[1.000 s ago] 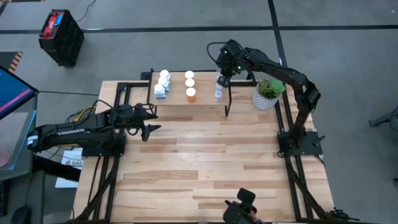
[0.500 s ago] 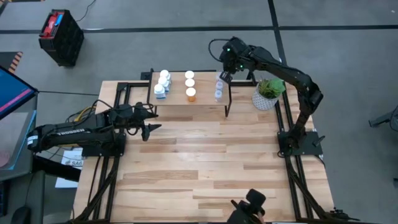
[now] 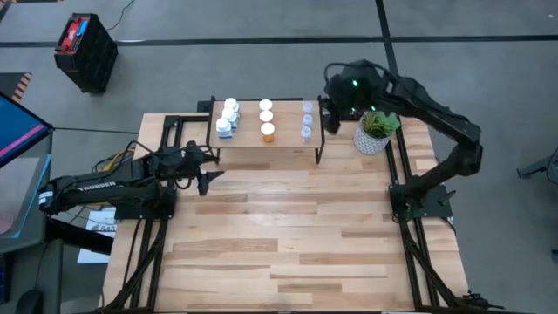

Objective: Pick and place medicine bottles onto shelf by color
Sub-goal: Adjust the pill bottles on the shelf

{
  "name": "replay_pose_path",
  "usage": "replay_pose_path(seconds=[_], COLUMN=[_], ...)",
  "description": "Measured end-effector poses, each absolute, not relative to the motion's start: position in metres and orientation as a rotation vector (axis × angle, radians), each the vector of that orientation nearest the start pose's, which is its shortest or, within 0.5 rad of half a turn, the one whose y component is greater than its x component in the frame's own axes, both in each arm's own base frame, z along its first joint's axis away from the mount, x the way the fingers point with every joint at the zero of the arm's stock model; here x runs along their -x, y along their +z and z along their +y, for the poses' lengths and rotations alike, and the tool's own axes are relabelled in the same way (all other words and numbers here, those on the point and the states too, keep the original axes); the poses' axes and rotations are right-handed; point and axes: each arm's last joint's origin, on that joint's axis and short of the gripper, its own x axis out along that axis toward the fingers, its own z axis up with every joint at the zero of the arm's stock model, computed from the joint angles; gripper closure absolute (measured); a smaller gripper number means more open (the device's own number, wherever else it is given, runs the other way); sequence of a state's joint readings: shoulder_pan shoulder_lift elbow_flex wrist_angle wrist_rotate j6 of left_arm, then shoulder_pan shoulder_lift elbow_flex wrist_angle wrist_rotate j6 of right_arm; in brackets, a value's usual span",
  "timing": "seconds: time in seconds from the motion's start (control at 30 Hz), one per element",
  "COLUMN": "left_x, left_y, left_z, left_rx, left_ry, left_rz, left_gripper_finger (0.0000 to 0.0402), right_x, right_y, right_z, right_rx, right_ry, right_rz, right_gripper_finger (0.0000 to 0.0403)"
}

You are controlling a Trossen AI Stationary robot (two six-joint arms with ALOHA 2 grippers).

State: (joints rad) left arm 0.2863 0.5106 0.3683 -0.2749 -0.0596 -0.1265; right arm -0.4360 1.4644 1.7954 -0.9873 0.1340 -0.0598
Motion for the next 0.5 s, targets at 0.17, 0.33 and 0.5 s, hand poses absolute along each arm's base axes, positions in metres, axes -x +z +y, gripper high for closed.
replay_pose_path(seconds=[0.17, 0.33, 0.5], left_x=[-0.117, -0.118, -0.115], left_y=[0.222, 0.232, 0.242], left_z=[0.046, 0.05, 0.054], left_rx=[0.08, -0.003, -0.111], left_ry=[0.677, 0.814, 0.99], left_rz=[0.358, 0.267, 0.221], left_gripper_finger=[0.0154, 0.0154, 0.0158], right_x=[-0.246, -0.25, -0.256], right_y=[0.458, 0.46, 0.456], right_z=[-0.085, -0.063, -0.054], right_rx=[-0.007, 0.018, 0.031], right_ry=[-0.421, -0.34, -0.298], right_rz=[0.612, 0.602, 0.619], right_gripper_finger=[0.0338, 0.0338, 0.0338])
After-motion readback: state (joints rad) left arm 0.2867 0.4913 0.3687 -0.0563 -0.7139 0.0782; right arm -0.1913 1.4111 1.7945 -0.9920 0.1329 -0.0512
